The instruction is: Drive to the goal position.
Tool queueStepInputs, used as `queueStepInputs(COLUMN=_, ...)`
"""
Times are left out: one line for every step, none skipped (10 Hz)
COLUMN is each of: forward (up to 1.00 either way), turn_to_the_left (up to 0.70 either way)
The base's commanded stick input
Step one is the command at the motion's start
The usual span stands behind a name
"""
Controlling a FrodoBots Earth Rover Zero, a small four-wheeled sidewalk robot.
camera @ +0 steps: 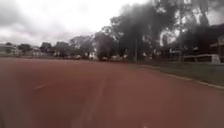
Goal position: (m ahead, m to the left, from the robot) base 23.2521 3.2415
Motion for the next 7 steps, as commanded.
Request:
queueStepInputs(forward=0.67, turn_to_the_left=0.00)
queueStepInputs(forward=0.67, turn_to_the_left=0.00)
queueStepInputs(forward=0.67, turn_to_the_left=0.00)
queueStepInputs(forward=0.67, turn_to_the_left=0.00)
queueStepInputs(forward=0.67, turn_to_the_left=0.00)
queueStepInputs(forward=0.67, turn_to_the_left=0.00)
queueStepInputs(forward=0.67, turn_to_the_left=0.00)
